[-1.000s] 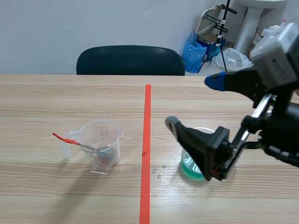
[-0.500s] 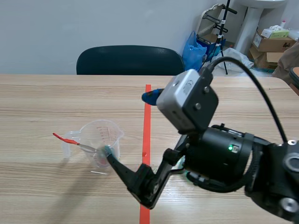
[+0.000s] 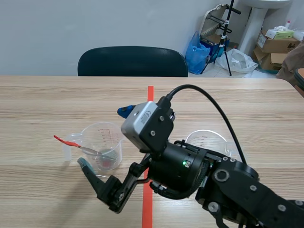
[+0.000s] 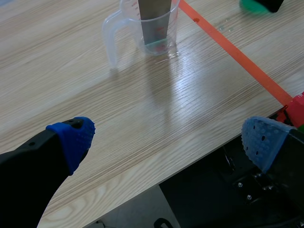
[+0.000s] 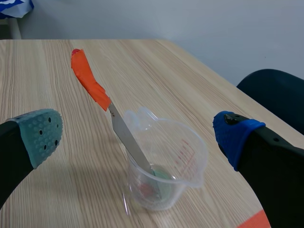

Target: Do the redox reaction experiment

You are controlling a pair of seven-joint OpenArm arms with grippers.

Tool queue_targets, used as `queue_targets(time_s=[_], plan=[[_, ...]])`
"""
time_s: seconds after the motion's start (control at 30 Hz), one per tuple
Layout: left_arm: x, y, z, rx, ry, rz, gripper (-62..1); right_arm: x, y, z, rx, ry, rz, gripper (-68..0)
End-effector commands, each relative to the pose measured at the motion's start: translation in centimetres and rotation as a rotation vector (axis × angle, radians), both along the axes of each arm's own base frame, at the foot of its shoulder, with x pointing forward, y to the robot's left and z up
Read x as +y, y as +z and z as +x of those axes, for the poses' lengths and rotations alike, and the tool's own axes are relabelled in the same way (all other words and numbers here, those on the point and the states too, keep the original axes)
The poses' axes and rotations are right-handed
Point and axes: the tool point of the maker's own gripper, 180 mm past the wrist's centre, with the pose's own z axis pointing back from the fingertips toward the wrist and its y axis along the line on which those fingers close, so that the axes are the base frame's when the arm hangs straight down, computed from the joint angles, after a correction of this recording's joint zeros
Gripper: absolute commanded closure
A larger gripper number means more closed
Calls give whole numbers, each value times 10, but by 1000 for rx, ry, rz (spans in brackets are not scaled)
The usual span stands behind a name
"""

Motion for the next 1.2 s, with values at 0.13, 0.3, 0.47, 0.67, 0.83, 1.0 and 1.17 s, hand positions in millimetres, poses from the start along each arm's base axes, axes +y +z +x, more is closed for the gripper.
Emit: queue_targets(time_s=[0.13, 0.3, 0.47, 0.67, 0.83, 1.0, 1.17], plan=[[-3, 6, 4, -25, 3, -16, -623, 18, 9, 5, -60, 8, 28, -679], [-3, 6, 4, -25, 3, -16, -623, 26, 10, 9, -91, -8, 16, -679], [-3, 6, 4, -26, 2, -17, -623, 31, 11, 10, -92, -13, 12, -679], [-3, 6, 4, -25, 2, -16, -623, 37, 14, 16, -94, -26, 14, -679], [-3, 6, 4, -25, 2, -16, -623, 38, 12, 23, -92, -46, -10, -679], [-3, 6, 4, -25, 2, -16, -623, 37, 11, 24, -92, -54, -14, -679], [-3, 6, 4, -25, 2, -16, -623, 37, 11, 24, -94, -58, -13, -677]])
